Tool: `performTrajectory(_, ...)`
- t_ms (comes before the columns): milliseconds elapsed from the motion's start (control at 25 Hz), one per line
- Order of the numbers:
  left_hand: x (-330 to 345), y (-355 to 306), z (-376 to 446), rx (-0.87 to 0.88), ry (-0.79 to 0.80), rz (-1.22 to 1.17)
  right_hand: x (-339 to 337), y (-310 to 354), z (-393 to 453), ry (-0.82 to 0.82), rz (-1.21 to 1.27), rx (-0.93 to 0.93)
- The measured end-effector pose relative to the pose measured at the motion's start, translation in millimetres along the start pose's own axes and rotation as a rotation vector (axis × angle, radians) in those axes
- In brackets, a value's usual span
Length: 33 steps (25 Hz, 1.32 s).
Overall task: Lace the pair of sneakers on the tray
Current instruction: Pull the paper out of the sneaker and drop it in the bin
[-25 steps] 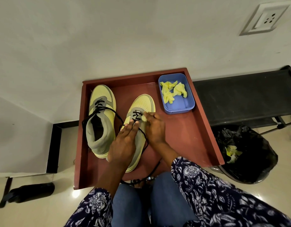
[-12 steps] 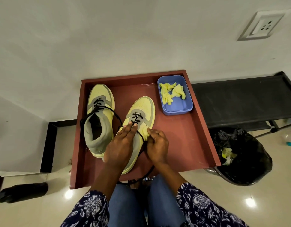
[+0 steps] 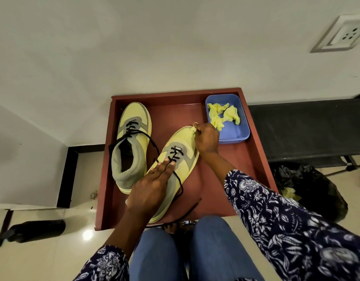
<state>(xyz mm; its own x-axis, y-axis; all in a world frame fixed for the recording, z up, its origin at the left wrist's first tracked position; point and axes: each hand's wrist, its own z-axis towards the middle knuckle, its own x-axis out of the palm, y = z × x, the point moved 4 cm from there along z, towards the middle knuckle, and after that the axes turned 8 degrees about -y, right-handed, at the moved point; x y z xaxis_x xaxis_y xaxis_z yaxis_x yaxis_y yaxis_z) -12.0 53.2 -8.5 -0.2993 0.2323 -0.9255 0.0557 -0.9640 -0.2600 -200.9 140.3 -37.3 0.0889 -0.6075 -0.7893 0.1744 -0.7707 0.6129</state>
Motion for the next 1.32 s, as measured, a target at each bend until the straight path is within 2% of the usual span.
performTrajectory(560,1.0,-1.3,-0.8,-0.013,-0.037,0.040,10.0,-8.9,-111.0,-0.147,0.322,0.322)
performTrajectory(760,2.6,-0.4,-1.8,-0.013,-0.045,0.040,18.4,-8.7,-133.4,-0.096,0.322,0.386)
performTrajectory(1000,2.4,-1.4,-1.7,-0.007,-0.059,0.043,14.8,-11.2,-117.3,-0.103,0.344,0.505)
performTrajectory(1320,0.2,-3.0,0.6,0.003,-0.089,0.048,13.0,-4.8,-56.2,-0.099,0.186,0.415)
